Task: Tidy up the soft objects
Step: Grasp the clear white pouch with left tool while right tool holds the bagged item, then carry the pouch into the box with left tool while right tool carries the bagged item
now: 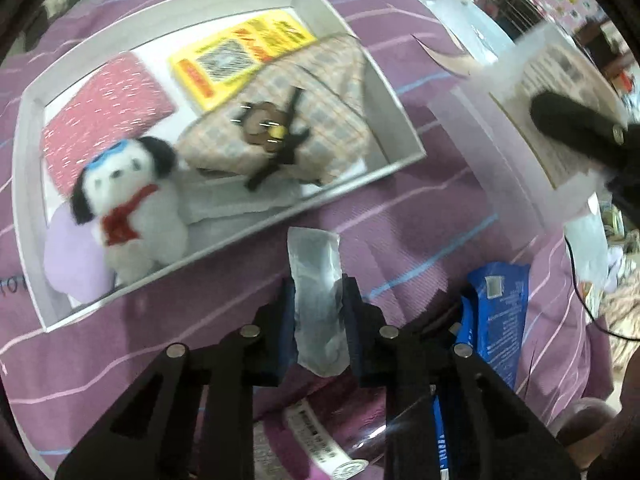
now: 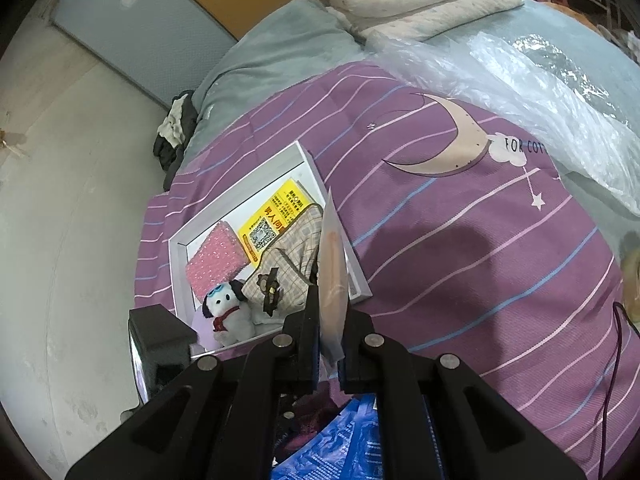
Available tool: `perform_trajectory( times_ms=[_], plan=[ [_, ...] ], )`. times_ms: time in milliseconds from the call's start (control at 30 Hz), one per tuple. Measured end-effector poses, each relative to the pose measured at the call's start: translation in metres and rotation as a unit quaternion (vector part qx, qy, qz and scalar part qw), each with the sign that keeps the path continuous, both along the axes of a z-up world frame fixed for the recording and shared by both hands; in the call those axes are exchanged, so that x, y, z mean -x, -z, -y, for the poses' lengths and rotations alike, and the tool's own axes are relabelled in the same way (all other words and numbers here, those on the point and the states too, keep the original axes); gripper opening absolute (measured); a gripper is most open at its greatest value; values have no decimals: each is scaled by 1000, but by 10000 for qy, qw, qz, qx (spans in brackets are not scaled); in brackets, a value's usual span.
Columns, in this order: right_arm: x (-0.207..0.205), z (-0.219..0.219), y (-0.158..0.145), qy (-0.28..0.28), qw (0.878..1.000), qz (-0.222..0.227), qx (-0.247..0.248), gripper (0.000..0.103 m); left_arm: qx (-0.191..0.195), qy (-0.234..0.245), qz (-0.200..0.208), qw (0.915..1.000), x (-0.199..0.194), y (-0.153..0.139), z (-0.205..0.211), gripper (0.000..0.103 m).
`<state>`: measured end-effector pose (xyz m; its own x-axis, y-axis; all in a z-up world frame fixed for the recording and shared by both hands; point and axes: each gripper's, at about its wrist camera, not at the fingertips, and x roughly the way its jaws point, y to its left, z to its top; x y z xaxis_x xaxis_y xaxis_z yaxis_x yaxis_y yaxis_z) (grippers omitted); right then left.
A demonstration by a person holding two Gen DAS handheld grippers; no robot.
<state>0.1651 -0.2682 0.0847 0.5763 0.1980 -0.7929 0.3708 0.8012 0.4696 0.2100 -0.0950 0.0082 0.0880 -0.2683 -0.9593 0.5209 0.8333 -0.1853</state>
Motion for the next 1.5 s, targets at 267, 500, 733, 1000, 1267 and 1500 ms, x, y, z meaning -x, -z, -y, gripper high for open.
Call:
perform_trajectory(
  times_ms=[267, 500, 733, 1000, 1267, 1500],
  plan=[
    [-6, -15, -10, -166, 9998, 67, 64, 5, 348, -526, 110, 9979, -17, -14, -38, 25],
    [-20, -36, -28, -435, 9988, 195, 84, 5, 787, -903, 365, 9921, -27, -41, -82, 25],
    [-38, -60, -57, -733, 9960, 432, 257, 5, 1372, -1610, 678, 9750, -19, -63, -95, 25],
    [-68, -74, -57, -869, 9947, 428, 336, 5, 1627, -2260, 1052, 9547, -36, -63, -117, 25],
    [-100, -79, -2, -1007, 9948, 108, 143, 5, 1267, -2569, 1003, 9528, -51, -41, -121, 25],
    [-123, -82, 31, -1042, 9934, 448, -188, 5, 1032, -2744, 1016, 9506, -59, -22, -121, 25]
  ],
)
